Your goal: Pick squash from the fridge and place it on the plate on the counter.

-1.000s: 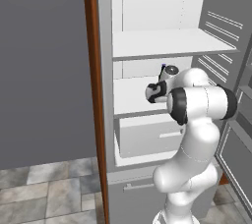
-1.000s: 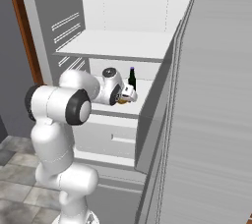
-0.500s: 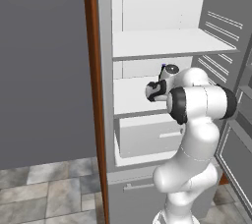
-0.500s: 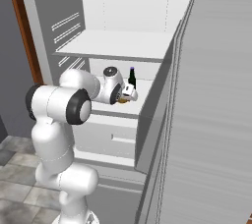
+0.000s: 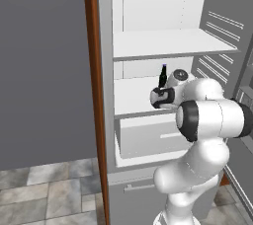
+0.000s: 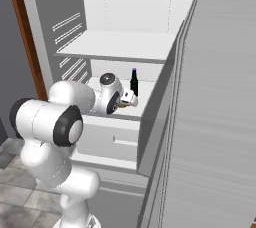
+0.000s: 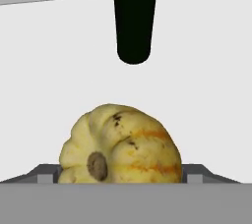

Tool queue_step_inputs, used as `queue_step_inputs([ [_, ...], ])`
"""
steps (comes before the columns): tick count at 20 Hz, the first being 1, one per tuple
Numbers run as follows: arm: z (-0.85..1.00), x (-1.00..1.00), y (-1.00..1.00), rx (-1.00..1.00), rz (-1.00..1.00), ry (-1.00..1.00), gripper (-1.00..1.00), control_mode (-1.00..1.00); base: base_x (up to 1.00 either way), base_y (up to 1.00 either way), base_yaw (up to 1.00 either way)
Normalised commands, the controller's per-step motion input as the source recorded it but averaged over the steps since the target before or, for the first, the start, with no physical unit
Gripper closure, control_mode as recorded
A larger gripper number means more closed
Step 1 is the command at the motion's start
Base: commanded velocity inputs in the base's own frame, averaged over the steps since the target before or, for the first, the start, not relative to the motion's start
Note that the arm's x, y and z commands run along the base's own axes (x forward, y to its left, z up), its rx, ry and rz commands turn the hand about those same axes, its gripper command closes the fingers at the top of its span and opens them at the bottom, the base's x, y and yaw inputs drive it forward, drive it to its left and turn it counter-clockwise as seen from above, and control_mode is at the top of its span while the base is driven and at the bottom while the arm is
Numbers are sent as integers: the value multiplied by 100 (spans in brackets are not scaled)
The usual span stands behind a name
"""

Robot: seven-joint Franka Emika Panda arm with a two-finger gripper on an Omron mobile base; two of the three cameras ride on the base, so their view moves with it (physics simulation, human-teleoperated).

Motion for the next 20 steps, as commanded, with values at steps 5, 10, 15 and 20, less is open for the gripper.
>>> queue_step_inputs([
  [5, 29, -100, 0, 0, 0, -6, 100, -100, 0, 0, 0],
  [10, 82, -94, -2, 3, 0, 0, 100, -100, 0, 0, 0],
  [15, 100, -35, 0, 1, 0, 14, 100, -100, 0, 0, 0],
  [20, 62, -51, 0, 4, 0, 50, 100, -100, 0, 0, 0],
])
